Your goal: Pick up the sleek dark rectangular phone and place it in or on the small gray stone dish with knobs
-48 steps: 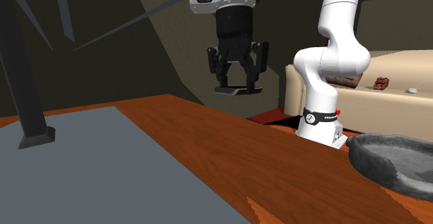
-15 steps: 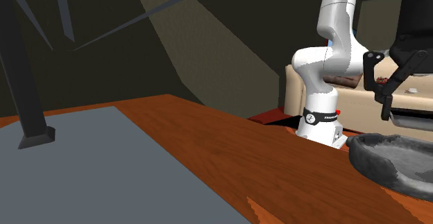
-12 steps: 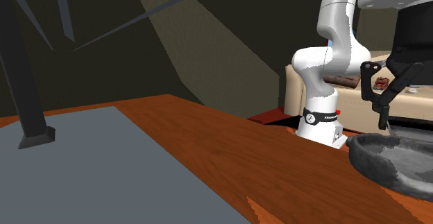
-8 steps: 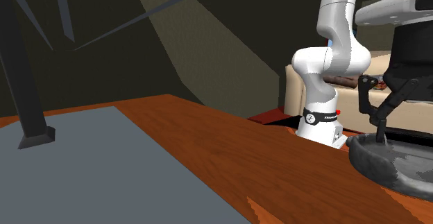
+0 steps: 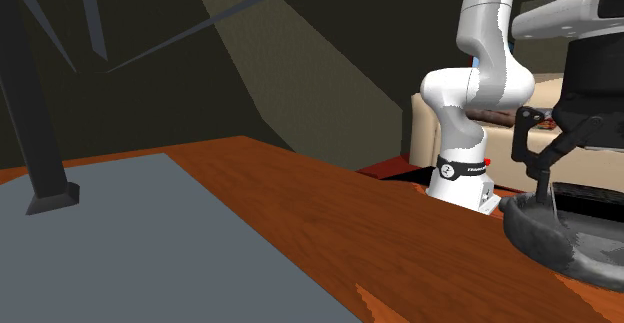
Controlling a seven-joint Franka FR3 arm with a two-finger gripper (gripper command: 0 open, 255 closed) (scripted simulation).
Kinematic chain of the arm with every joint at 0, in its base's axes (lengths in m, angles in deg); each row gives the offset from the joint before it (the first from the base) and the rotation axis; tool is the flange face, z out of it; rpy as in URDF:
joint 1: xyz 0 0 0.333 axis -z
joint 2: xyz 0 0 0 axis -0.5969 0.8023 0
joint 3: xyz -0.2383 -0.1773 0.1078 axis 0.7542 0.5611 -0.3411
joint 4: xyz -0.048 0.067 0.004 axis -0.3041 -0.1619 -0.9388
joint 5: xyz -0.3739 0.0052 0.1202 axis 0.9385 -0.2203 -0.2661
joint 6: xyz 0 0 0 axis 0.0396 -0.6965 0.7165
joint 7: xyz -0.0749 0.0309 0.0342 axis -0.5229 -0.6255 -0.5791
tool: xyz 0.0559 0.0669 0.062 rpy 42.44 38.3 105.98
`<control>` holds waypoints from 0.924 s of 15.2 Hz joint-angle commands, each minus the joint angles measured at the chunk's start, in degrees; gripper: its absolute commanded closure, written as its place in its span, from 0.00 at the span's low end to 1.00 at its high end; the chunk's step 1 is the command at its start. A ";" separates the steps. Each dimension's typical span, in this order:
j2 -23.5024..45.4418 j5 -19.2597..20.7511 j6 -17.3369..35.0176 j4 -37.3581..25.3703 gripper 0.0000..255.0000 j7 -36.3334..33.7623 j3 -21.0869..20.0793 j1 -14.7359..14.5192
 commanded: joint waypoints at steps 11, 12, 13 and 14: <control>-3.46 -0.49 -7.71 -4.29 0.00 0.60 0.91 0.20; -3.45 -0.49 -7.71 -4.29 0.00 0.59 0.91 0.20; -3.45 -0.48 -7.71 -4.30 0.00 0.59 0.91 0.20; -3.45 -0.48 -7.71 -4.30 0.00 0.59 0.91 0.20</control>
